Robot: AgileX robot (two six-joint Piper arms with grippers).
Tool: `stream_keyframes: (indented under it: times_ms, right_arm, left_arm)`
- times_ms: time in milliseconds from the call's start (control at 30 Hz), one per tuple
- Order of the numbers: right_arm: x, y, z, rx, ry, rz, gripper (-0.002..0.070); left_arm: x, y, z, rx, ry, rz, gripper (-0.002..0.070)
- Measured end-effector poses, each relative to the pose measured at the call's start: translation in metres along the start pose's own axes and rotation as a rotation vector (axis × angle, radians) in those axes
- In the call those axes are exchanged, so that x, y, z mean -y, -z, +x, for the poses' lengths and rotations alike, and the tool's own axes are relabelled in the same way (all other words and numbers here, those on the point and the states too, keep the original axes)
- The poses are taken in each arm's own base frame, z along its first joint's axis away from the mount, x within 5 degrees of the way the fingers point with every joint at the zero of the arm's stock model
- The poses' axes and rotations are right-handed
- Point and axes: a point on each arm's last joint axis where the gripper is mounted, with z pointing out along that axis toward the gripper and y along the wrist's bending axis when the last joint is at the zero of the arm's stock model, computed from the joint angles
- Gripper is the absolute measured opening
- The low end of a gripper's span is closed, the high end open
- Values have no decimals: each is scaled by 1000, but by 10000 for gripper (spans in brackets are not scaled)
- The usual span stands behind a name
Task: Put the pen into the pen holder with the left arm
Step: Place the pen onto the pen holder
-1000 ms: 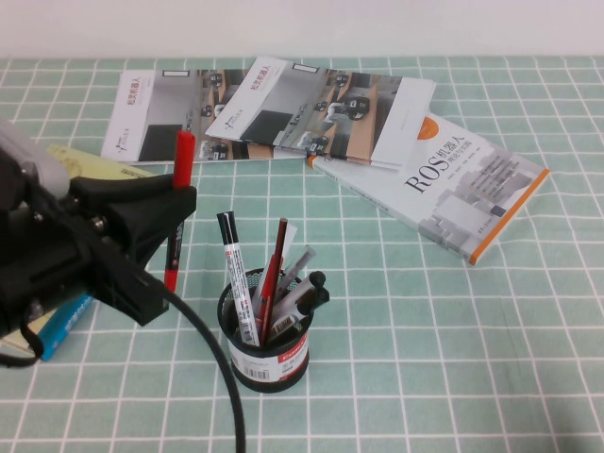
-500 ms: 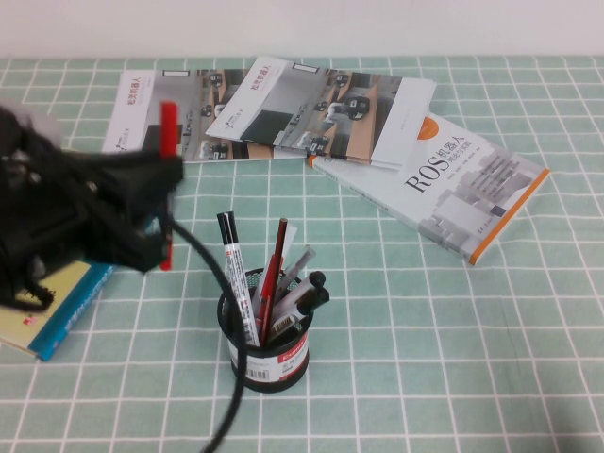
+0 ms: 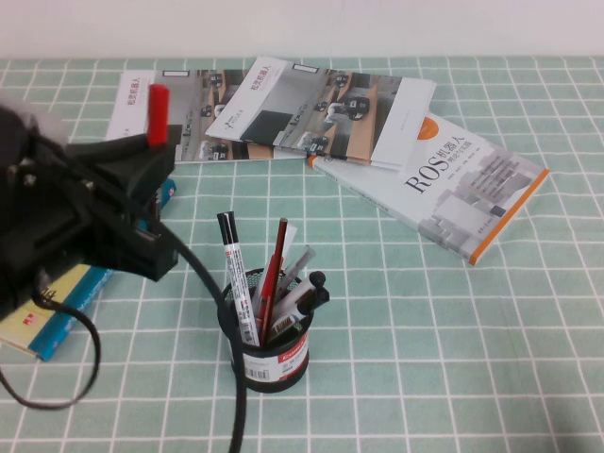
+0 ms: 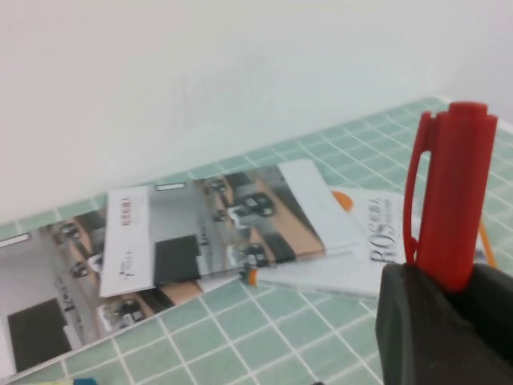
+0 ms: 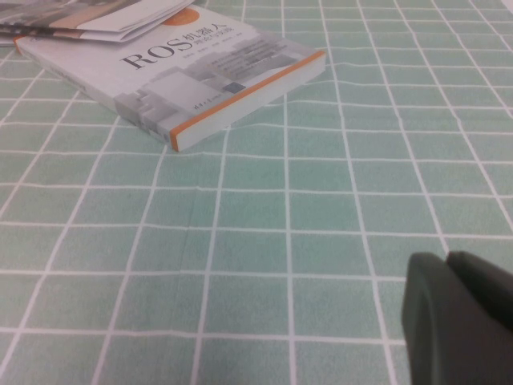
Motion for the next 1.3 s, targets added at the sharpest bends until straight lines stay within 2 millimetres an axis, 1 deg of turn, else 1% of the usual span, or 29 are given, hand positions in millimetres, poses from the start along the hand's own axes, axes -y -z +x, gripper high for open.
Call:
stream_keyframes:
  times_ms: [100, 233, 300, 367, 467, 667, 833, 1033, 1300]
  right_arm:
    - [0, 0, 0, 0, 0, 0, -20]
    - [0, 0, 0, 0, 0, 0, -20]
    - [0, 0, 0, 0, 0, 0, -20]
    - [0, 0, 0, 0, 0, 0, -20]
    - [0, 0, 0, 0, 0, 0, -20]
    - [0, 0, 0, 0, 0, 0, -20]
    - [0, 0, 0, 0, 0, 0, -20]
    - [0, 0, 0, 0, 0, 0, -20]
    - [0, 0, 0, 0, 0, 0, -20]
  left_arm:
    - [1, -1, 15, 69, 57, -7, 66]
    - [8, 4, 44, 212, 89, 57, 66]
    - [12, 6, 52, 287, 94, 92, 66]
    - [14, 5, 57, 311, 99, 113, 66]
    - [17, -4, 65, 307, 110, 142, 66]
    - [22, -31, 82, 312, 145, 195, 66]
    - [26, -48, 102, 246, 160, 222, 66]
    - [29, -57, 115, 191, 143, 238, 66]
    - [30, -60, 122, 174, 116, 246, 66]
